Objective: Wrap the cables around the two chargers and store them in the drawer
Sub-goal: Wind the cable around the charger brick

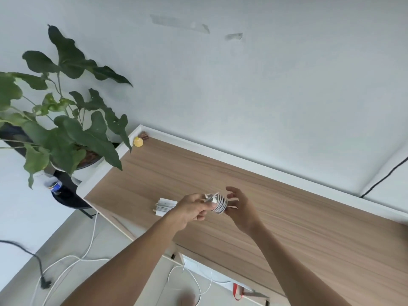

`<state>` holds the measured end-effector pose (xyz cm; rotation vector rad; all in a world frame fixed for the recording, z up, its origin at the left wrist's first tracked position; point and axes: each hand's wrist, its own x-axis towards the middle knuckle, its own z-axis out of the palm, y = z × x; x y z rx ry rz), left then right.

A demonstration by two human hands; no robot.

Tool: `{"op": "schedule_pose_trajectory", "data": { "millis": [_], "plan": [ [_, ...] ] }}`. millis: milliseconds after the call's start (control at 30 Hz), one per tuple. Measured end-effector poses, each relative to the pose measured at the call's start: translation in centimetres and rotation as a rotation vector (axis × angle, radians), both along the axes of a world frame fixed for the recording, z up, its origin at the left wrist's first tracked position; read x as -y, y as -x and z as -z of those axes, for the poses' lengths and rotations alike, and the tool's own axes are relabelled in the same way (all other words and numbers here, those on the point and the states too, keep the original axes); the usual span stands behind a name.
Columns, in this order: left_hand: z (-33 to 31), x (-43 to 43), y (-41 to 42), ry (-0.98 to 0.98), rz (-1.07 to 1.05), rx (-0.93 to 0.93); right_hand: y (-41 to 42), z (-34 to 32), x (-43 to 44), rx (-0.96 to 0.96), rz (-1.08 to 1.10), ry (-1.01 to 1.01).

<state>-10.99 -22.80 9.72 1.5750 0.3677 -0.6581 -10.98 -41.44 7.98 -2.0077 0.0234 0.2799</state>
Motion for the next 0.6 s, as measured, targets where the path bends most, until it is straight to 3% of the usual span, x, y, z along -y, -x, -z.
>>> {"op": "schedule_pose_trajectory", "data": {
  "millis": [100,300,467,600],
  "plan": [
    [1.6,-0.5,-0.6,-0.162,0.158,0.100,-1.0,1.2,0.2,0.010,-0.056,0.100],
    [3.8,-0.2,-2.0,-0.647,0.399,0.485,-1.5,3.0,0.3,0.139,-0.160,0.257],
    [5.0,0.0,-2.9,-0.817,0.538,0.588,-0.7,5.3,-0.1,0.142,-0.169,0.333],
    [6.3,0.0,-2.9,-0.846,0.611,0.609,-0.1,6.6,-0.4,0.121,-0.167,0.363]
  ]
}}
